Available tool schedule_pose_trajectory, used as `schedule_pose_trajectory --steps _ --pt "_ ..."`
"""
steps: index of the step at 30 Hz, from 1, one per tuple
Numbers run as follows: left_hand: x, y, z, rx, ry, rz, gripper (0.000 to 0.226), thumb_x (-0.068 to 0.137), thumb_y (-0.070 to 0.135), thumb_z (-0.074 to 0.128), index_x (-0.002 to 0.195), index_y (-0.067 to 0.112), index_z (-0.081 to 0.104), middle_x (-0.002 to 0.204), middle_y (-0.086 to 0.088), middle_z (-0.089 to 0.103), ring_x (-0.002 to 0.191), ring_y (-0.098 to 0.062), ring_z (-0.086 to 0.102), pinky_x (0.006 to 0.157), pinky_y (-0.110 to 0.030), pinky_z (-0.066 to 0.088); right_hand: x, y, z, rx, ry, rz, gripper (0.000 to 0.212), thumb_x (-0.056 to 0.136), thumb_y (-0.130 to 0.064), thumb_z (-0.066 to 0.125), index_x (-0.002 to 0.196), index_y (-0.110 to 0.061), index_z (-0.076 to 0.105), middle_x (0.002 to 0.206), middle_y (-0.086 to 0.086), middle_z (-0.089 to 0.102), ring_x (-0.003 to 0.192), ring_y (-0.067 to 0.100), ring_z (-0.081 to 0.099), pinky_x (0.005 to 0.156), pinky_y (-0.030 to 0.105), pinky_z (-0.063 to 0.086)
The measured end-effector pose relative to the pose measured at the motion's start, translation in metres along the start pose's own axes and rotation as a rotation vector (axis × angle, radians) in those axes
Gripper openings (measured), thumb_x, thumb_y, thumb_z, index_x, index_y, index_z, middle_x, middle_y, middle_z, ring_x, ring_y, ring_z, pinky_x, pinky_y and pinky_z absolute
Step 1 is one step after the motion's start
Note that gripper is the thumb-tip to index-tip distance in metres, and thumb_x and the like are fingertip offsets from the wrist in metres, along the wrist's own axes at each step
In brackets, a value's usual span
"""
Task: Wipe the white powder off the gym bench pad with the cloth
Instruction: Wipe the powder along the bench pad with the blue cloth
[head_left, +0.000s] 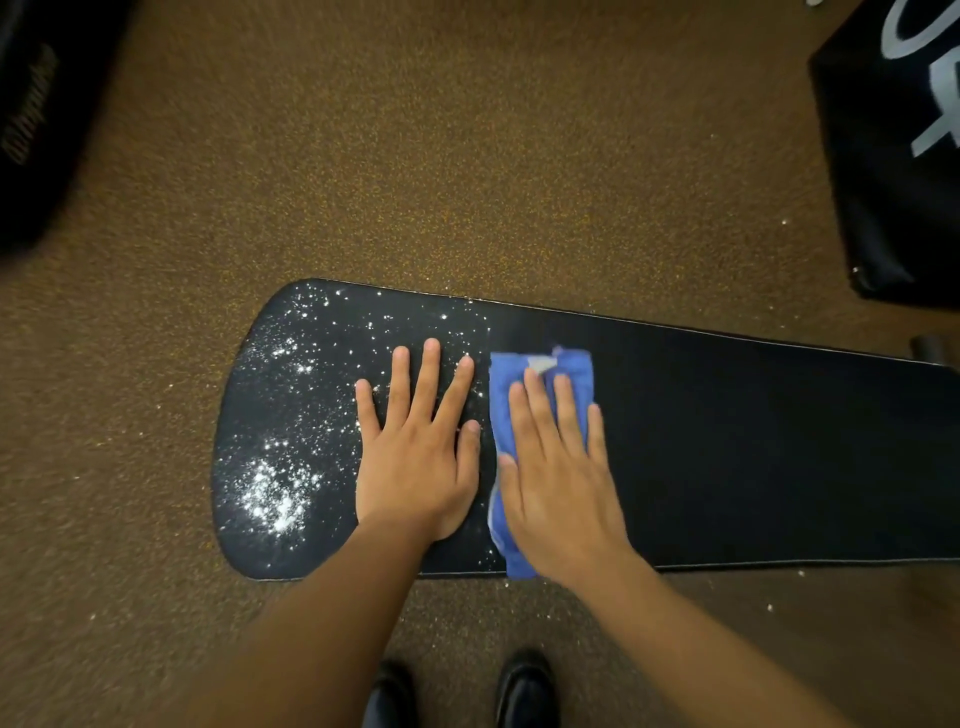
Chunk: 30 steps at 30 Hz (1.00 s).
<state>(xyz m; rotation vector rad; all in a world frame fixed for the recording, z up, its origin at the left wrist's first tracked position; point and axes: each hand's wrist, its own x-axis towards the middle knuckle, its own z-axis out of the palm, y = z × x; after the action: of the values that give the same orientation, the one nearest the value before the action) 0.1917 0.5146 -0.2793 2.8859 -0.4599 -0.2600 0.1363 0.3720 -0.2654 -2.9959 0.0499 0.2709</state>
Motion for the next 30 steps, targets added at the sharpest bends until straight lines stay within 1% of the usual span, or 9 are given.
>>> schedule_pose_trajectory --steps 4,7,10,14,17,19,21,25,30 --pt "-0.001 0.001 -0.001 -0.002 -0.003 -0.001 0.058 0.1 0.044 0.017 0.156 0.031 0.009 0.165 0.002 -0.004 0.15 -0.022 -0.014 0.118 -0.056 -0.005 -0.006 0.032 -0.001 -0.023 -0.004 0.063 0.064 0.097 -0.038 0.021 0.154 -0.008 0.019 0.164 0.011 0.012 0.15 0.032 0.009 0.117 0.057 0.02" --pt "-0.001 0.001 -0.001 -0.008 0.004 -0.004 0.058 0.1 0.044 0.018 0.156 0.031 0.01 0.165 0.001 -0.002 0.15 -0.023 -0.012 0.118 -0.056 -0.005 0.042 0.027 -0.009 0.014 -0.011 0.214 0.067 0.097 -0.038 0.012 0.155 -0.006 0.005 0.164 0.011 -0.004 0.15 0.032 -0.005 0.12 0.056 0.008" --pt "-0.001 0.001 -0.001 -0.021 0.009 -0.004 0.058 0.099 0.043 0.019 0.156 0.031 0.014 0.165 0.001 0.0 0.151 -0.022 -0.01 0.118 -0.056 -0.005 0.07 0.005 -0.009 0.085 0.032 0.307 0.065 0.1 -0.036 0.02 0.155 -0.007 0.0 0.164 0.011 -0.008 0.15 0.032 -0.009 0.12 0.055 0.001" --pt "0.0 0.001 -0.001 -0.016 0.005 -0.002 0.059 0.099 0.043 0.019 0.156 0.03 0.014 0.165 0.001 0.0 0.151 -0.023 -0.01 0.118 -0.056 -0.006 0.005 -0.002 0.003 0.004 0.025 0.056 0.064 0.099 -0.036 0.02 0.155 -0.007 0.011 0.164 0.013 0.005 0.151 0.032 0.001 0.12 0.055 0.013" --pt "-0.001 0.001 -0.001 -0.023 0.012 -0.007 0.058 0.099 0.044 0.019 0.156 0.031 0.013 0.165 0.002 -0.001 0.151 -0.022 -0.011 0.118 -0.056 -0.004 -0.036 0.028 0.006 -0.045 0.002 -0.118 0.063 0.099 -0.036 0.025 0.154 -0.007 0.018 0.163 0.012 0.011 0.15 0.031 0.009 0.116 0.056 0.022" --pt "0.0 0.002 -0.001 -0.021 0.011 -0.006 0.058 0.099 0.044 0.019 0.156 0.031 0.013 0.165 0.002 0.0 0.151 -0.023 -0.01 0.118 -0.057 -0.003 -0.024 0.046 0.005 -0.067 -0.008 -0.087 0.063 0.098 -0.036 0.026 0.154 -0.006 0.019 0.163 0.012 0.011 0.151 0.031 0.009 0.116 0.056 0.022" --pt "0.0 0.002 -0.001 -0.019 0.008 -0.005 0.058 0.099 0.044 0.019 0.156 0.031 0.013 0.165 0.001 0.0 0.151 -0.023 -0.01 0.118 -0.057 -0.003 0.011 0.046 0.0 -0.046 0.024 0.055 0.065 0.097 -0.037 0.022 0.154 -0.005 0.017 0.163 0.013 0.008 0.151 0.032 0.006 0.118 0.057 0.017" --pt "-0.001 0.001 0.001 -0.007 0.011 -0.004 0.058 0.099 0.044 0.018 0.156 0.032 0.011 0.165 0.002 -0.002 0.15 -0.022 -0.012 0.118 -0.056 -0.006 0.071 0.017 -0.007 0.027 0.056 0.257 0.067 0.098 -0.037 0.019 0.155 -0.006 0.004 0.164 0.014 -0.005 0.15 0.032 -0.006 0.12 0.055 0.003" --pt "0.0 0.0 0.0 -0.015 0.017 -0.006 0.059 0.098 0.044 0.018 0.156 0.03 0.015 0.165 0.001 0.001 0.151 -0.022 -0.009 0.118 -0.055 -0.005 -0.015 -0.006 0.008 -0.005 0.027 -0.001 0.065 0.099 -0.036 0.023 0.155 -0.006 0.012 0.164 0.013 0.004 0.151 0.031 -0.002 0.12 0.055 0.011"
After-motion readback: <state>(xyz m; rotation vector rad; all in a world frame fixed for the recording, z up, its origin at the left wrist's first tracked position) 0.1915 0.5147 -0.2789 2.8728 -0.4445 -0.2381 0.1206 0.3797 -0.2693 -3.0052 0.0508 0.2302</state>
